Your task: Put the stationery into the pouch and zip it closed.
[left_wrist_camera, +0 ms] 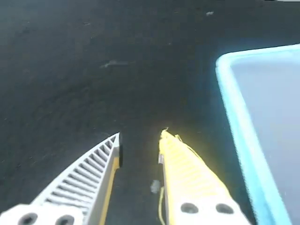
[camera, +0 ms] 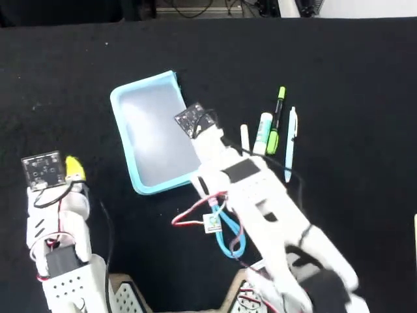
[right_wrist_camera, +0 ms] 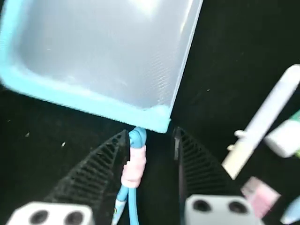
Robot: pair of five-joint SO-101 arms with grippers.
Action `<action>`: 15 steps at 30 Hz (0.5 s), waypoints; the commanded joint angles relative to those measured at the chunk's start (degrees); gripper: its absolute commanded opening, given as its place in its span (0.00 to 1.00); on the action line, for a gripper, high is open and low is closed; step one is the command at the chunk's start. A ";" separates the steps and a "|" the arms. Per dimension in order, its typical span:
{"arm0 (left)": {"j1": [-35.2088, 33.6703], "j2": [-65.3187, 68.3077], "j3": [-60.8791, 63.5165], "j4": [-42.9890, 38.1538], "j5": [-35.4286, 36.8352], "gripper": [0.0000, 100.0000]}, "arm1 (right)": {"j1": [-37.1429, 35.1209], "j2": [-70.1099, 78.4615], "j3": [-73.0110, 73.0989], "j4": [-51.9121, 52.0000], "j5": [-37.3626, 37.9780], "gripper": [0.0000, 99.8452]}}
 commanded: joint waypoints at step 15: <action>15.16 5.89 -6.90 0.53 0.09 0.14 | -0.09 19.12 -6.11 -3.25 -3.34 0.05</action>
